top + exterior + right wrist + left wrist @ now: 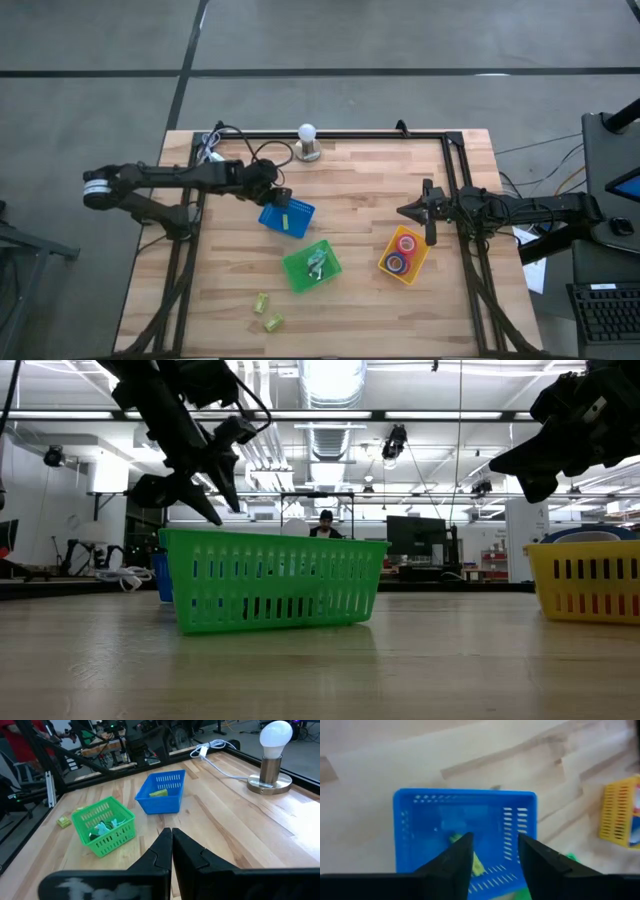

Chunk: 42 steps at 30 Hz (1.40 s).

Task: Pick and place Stapler, Stapler remover, tape
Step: Put the green staple box into the blue bin

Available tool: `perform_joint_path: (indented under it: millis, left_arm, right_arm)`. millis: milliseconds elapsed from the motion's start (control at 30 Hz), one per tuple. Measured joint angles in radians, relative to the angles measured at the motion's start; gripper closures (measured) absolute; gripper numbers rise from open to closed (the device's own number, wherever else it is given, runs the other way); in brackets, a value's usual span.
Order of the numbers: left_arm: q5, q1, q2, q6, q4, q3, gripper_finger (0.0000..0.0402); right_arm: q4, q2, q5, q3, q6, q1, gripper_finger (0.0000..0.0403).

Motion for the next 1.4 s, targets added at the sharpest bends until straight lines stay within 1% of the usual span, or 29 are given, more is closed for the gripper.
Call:
perform_joint_path:
  millis: [100,200,267,333,400,467,667,733,800,933,1000,1167,1267,1400]
  left_arm:
    - [0.058,-0.009,-0.028,-0.004,0.000,0.000,0.0224]
    - [0.159,-0.032,-0.066,-0.032,-0.001,0.000,0.0208]
    - [0.205,-0.066,-0.095,-0.062,0.000,0.000,0.0198]
    - [0.225,-0.114,-0.125,-0.099,0.000,0.001,0.0189]
    - [0.225,-0.177,-0.156,-0.156,0.002,0.001,0.0180]
    - [0.200,-0.245,-0.181,-0.211,0.009,0.001,0.0172]
    - [0.089,-0.490,-0.196,-0.451,-0.017,0.001,0.0140]
    - [0.053,-0.570,-0.177,-0.510,-0.051,0.001,0.0128]
    - [0.047,-0.636,-0.150,-0.579,-0.092,0.001,0.0121]
    - [0.053,-0.712,-0.073,-0.667,-0.096,0.001,0.0119]
    - [0.072,-0.732,-0.029,-0.683,-0.085,0.001,0.0119]
    - [0.194,-0.755,0.097,-0.718,-0.018,0.001,0.0120]
    - [0.226,-0.758,0.162,-0.743,0.061,0.001,0.0119]
    - [0.252,-0.758,0.238,-0.755,0.109,0.001,0.0119]
  right_arm:
    - [0.000,0.000,0.000,0.000,0.000,0.000,0.0394]
    - [0.000,0.000,0.000,0.000,0.000,0.000,0.0394]
    - [0.000,0.000,0.000,-0.001,0.000,0.000,0.0394]
    - [0.000,0.000,0.000,-0.001,0.000,0.000,0.0394]
    - [0.000,0.000,0.000,-0.001,0.000,0.000,0.0394]
    - [0.000,0.000,0.000,-0.001,0.000,0.000,0.0394]
    - [0.000,0.000,0.000,-0.001,0.000,0.000,0.0394]
    - [0.000,0.000,0.000,-0.001,0.000,0.000,0.0394]
    - [-0.001,0.000,0.000,-0.001,0.000,0.000,0.0394]
    - [-0.001,0.000,0.000,-0.001,0.000,0.000,0.0394]
    - [-0.001,0.000,0.000,-0.001,0.000,0.000,0.0394]
    - [-0.001,0.000,0.000,-0.001,0.000,0.000,0.0394]
    - [-0.001,0.000,0.000,-0.001,0.000,0.000,0.0394]
    - [-0.001,0.000,0.000,-0.001,0.000,0.000,0.0394]
